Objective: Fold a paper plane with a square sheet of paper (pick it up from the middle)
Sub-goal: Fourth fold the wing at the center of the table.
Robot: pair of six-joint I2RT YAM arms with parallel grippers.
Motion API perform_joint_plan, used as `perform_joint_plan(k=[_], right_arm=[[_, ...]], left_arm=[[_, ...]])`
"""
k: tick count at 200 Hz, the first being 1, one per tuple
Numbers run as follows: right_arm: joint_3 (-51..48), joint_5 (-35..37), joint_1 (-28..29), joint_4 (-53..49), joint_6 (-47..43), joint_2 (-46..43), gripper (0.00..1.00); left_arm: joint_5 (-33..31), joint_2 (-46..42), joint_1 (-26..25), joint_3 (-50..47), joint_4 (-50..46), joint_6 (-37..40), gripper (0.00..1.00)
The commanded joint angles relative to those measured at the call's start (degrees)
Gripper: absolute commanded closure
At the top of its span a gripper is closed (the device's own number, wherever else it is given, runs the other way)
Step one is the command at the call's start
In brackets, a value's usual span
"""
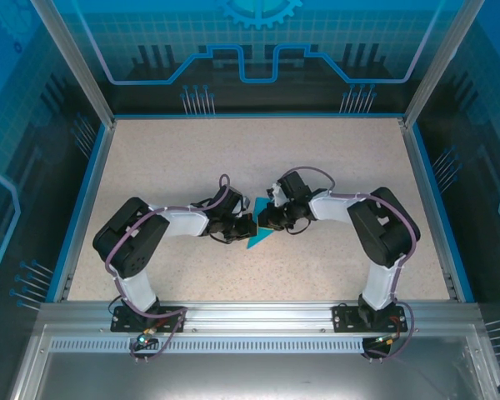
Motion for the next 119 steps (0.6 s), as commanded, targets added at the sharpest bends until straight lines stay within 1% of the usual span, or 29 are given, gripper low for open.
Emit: perform_joint_plan(k=[1,39,65,91,119], right_arm=[[1.7,0.5,0.8,0.4,0.6,2.2,0.86],[3.1,5.1,0.7,-2.6,0.3,5.4,0.87],[3.2,8.4,0.5,-4.4,1.0,5.5,0.87],[3.0,6.1,-0.6,-2.0,1.9,4.1,0.86],[2.7,0.8,-1.2,1.7,3.2,2.3,0.86]], left_arm=[[-3.6,1.9,-0.9,-2.3,-4.3,1.0,0.92],[-3.6,2.0,-0.9,-2.5,-4.3,1.1,0.92],[-3.9,2.0,-1.0,-3.0,-4.5,1.2,0.93],[-4.1,2.3,-1.0,-3.1,-4.6,1.4,0.93],[-4.0,2.7,-1.0,-3.0,-4.3,1.3,0.93]])
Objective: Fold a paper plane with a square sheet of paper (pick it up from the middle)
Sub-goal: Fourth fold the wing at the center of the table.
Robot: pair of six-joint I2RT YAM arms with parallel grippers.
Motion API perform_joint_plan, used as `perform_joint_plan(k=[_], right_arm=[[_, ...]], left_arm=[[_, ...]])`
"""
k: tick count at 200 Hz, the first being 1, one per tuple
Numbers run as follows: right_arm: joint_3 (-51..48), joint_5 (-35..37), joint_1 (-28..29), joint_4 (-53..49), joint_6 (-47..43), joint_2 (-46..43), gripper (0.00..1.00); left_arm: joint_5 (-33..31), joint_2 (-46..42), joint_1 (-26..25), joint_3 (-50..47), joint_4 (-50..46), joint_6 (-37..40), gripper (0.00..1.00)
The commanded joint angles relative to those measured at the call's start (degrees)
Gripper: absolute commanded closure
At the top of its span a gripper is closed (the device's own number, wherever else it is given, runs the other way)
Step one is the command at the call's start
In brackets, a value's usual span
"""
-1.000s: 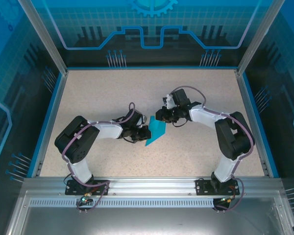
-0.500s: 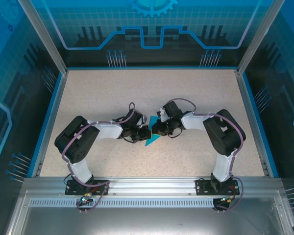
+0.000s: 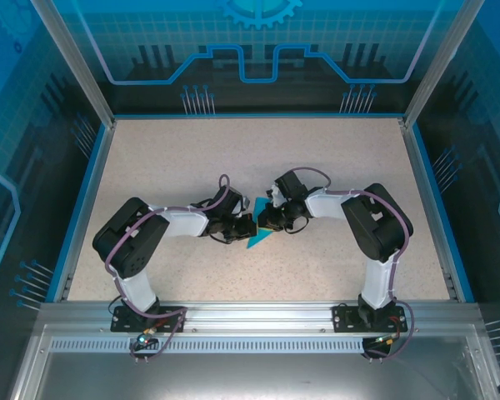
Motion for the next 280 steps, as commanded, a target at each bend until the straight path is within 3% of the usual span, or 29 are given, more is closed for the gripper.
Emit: perform_joint_plan(k=[1,92,126,280], right_arm=[[0.1,-0.5,-1.1,4.2,2.1,-0.9,0.86],[-0.9,-3.2,-1.4,8.5,4.5,-2.8,0.87],[0.8,-0.6,-1.4,5.4,3.6,-3.1,0.95],[-0.2,7.0,-3.4,6.8,2.5,2.8,0.93]], left_arm=[[-3.8,2.8,-1.0,-2.7,-4.7,1.4,0.93],[-3.7,3.0,-1.2,-2.4,-5.0,1.5,0.93],[-3.7,3.0,-1.2,-2.6,-4.9,1.6,0.93],[-4.3,3.2,-1.2,-3.8,-5.2,2.3,0.94]])
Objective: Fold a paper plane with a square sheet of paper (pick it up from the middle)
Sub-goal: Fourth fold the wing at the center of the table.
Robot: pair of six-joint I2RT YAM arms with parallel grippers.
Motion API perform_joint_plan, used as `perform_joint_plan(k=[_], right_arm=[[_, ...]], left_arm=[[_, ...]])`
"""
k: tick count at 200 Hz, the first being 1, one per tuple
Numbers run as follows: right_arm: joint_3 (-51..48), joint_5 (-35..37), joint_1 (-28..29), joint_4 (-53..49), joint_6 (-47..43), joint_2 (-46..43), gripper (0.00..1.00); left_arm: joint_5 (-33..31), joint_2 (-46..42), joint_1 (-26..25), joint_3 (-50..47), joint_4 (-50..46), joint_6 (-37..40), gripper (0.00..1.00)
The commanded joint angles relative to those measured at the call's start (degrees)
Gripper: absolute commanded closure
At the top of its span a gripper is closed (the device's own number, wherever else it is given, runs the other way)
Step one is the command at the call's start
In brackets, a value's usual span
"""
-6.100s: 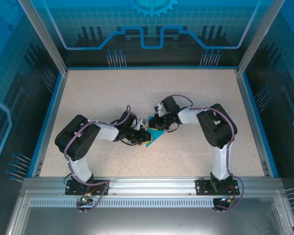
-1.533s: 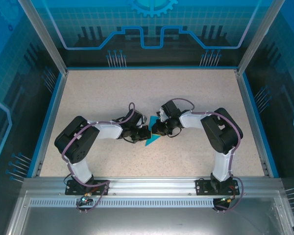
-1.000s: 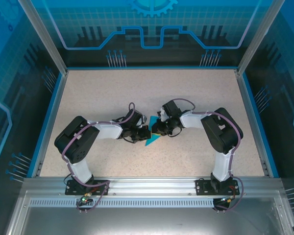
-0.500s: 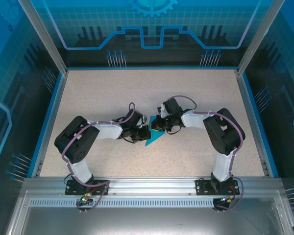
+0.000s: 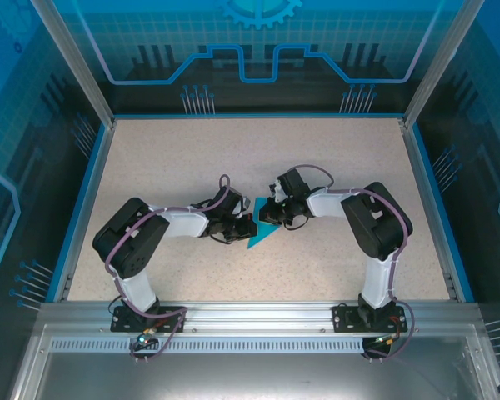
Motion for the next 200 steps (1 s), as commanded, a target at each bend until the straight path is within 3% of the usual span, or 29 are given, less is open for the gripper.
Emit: perform_joint_plan(k=[1,200], right_arm=[[0.3,4.7,-1.9,0.6,-1.0,1.9,0.93],[6.4,2.8,-9.3,1.2,-2.6,5.9,0.89]], left_arm=[[-4.2,3.2,-1.1,-3.4,-6.1,2.0,0.94],[-4.6,3.6,-1.1,-5.0,-5.6,2.0,0.95]])
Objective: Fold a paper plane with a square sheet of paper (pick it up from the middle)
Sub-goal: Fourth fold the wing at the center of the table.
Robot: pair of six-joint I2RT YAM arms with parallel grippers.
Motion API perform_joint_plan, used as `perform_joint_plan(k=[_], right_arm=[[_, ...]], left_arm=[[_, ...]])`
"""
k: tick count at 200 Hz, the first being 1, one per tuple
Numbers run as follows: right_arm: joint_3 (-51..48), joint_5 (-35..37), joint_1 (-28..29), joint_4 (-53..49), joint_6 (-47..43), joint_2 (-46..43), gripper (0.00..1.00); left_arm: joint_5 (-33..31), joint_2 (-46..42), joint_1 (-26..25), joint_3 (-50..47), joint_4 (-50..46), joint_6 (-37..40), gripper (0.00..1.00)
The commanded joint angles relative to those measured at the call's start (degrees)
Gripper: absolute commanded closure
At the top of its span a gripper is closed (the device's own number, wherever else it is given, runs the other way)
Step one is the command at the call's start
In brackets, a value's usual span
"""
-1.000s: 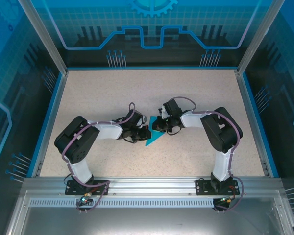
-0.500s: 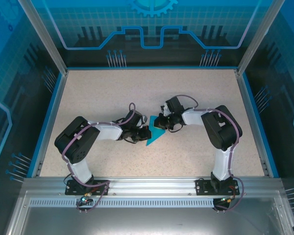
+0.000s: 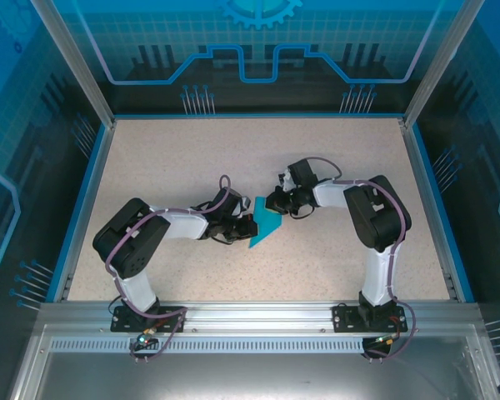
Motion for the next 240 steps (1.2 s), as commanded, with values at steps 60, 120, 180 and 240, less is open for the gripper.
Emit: perform_joint_plan(k=[60,120,180,240], right_arm=[[3.2,4.5,-5.3,1.7,-1.8,4.2,0.89],[3.8,5.3,-7.3,1.7,-1.3,4.6,0.88],[5.8,7.8,-7.5,-1.9,-3.1,4.6,0.88],[7.5,9.4,-7.6,-4.2,-5.6,2.2,0.87]], left_arm=[[-4.2,3.5,-0.9,-3.4,-9.8,1.8,0.95],[-4.2,3.5,-0.9,-3.6,-9.8,1.8,0.96],[-4.2,3.4,-0.9,-3.5,-10.0,1.9,0.96],[-3.7,3.4,-1.0,-3.2,-9.7,1.6,0.96]])
